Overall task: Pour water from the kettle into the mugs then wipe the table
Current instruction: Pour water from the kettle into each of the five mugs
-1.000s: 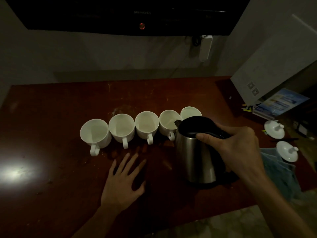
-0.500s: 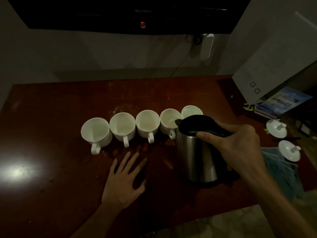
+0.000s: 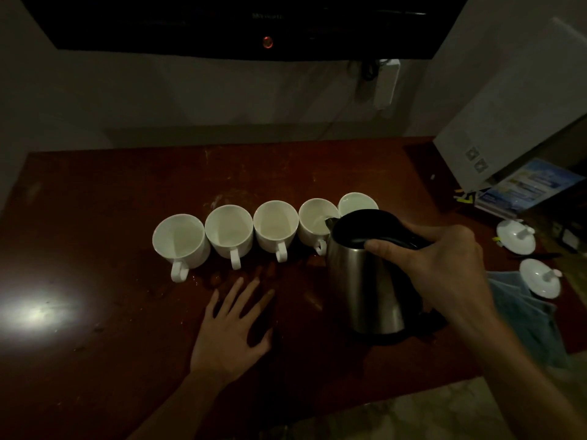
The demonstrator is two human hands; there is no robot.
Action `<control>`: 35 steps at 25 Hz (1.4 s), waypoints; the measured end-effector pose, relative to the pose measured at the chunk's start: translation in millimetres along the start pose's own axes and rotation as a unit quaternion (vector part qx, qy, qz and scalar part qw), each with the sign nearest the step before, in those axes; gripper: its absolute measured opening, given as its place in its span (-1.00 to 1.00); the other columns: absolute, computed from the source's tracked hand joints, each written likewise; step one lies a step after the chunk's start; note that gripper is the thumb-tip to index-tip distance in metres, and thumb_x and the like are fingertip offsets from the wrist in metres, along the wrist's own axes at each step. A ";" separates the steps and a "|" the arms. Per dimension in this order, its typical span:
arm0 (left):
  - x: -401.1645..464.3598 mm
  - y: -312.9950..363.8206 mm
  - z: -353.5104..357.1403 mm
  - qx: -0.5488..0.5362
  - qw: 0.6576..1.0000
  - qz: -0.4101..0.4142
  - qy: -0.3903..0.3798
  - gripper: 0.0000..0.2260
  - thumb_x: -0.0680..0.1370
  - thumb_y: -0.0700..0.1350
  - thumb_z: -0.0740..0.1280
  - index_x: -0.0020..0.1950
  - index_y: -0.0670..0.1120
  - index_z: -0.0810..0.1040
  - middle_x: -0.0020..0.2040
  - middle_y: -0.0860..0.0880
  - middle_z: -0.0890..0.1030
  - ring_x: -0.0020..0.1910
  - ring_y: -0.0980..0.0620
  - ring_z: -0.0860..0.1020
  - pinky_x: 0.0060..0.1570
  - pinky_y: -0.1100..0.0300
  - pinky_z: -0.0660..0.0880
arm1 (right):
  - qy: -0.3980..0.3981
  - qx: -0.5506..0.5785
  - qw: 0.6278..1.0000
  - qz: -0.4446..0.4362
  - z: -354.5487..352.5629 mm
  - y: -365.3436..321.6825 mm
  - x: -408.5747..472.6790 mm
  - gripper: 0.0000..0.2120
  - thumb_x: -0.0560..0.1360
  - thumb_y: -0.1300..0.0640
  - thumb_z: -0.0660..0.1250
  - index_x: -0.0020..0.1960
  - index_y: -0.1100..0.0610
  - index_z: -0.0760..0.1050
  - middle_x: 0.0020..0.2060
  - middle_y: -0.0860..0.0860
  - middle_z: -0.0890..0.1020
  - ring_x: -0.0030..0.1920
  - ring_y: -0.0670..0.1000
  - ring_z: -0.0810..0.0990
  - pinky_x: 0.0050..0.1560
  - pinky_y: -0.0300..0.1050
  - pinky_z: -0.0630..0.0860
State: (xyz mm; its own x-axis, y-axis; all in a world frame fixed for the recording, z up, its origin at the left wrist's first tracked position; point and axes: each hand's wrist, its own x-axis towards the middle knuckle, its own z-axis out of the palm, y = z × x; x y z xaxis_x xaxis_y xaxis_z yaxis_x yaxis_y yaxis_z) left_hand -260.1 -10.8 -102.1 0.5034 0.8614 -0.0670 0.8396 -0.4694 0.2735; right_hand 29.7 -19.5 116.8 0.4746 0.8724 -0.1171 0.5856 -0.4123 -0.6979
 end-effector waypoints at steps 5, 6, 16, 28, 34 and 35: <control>0.3 0.7 -0.6 -0.003 1.000 0.001 0.003 -0.35 0.56 0.34 0.17 0.62 0.22 0.11 0.65 0.06 0.07 0.63 -0.01 -0.05 0.51 -0.19 -0.07 | -0.001 -0.007 1.000 0.003 0.2 0.5 2.8 -0.11 0.06 -0.43 0.43 0.31 -0.02 0.61 -0.04 -0.03 0.74 -0.16 -0.08 0.70 -0.19 0.01 0.68; 0.5 0.7 -0.3 -0.001 1.000 0.001 0.002 -0.35 0.56 0.34 0.16 0.62 0.22 0.11 0.65 0.06 0.06 0.63 -0.01 -0.05 0.51 -0.19 -0.07 | -0.001 -0.007 1.000 0.002 0.1 1.1 2.9 -0.11 0.07 -0.43 0.43 0.31 -0.01 0.62 -0.03 -0.02 0.74 -0.14 -0.08 0.70 -0.19 -0.01 0.67; 0.0 1.1 -0.4 -0.009 1.000 -0.001 0.004 -0.36 0.57 0.34 0.16 0.62 0.23 0.11 0.65 0.06 0.07 0.63 0.00 -0.04 0.51 -0.19 -0.05 | 0.002 -0.011 1.000 -0.004 1.3 1.3 2.8 -0.08 0.05 -0.46 0.40 0.31 -0.02 0.61 -0.03 -0.05 0.74 -0.16 -0.12 0.69 -0.21 -0.04 0.67; -0.1 0.7 -0.5 0.005 1.000 -0.004 0.003 -0.37 0.57 0.34 0.16 0.61 0.23 0.12 0.65 0.07 0.06 0.63 0.00 -0.05 0.53 -0.17 -0.09 | -0.003 -0.002 1.000 0.003 0.6 -3.8 1.8 -0.06 0.02 -0.45 0.40 0.31 -0.02 0.61 0.05 -0.05 0.73 -0.10 -0.12 0.67 -0.09 0.04 0.68; 0.1 1.4 -1.4 0.000 1.000 -0.002 0.003 -0.37 0.57 0.34 0.14 0.61 0.23 0.12 0.65 0.07 0.05 0.63 0.00 -0.06 0.52 -0.18 -0.07 | -0.006 -0.006 1.000 0.005 0.0 -4.5 2.3 -0.05 0.02 -0.47 0.40 0.31 -0.02 0.61 0.05 -0.03 0.73 -0.08 -0.07 0.68 -0.10 0.07 0.68; 0.0 1.2 -1.7 0.000 1.000 -0.002 0.002 -0.37 0.57 0.34 0.14 0.61 0.23 0.11 0.65 0.07 0.05 0.63 0.01 -0.06 0.51 -0.18 -0.07 | -0.007 -0.007 1.000 0.007 0.1 -4.1 2.8 -0.03 0.01 -0.48 0.40 0.32 -0.02 0.61 0.05 -0.02 0.73 -0.08 -0.06 0.69 -0.11 0.07 0.68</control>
State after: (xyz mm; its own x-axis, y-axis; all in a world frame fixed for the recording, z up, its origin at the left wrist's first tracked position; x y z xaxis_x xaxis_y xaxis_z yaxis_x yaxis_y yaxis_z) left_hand -259.4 -11.0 -100.2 0.4985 0.8645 -0.0642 0.8420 -0.4652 0.2731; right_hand 28.6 -15.3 119.3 0.4731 0.8704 -0.1363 0.5888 -0.4274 -0.6860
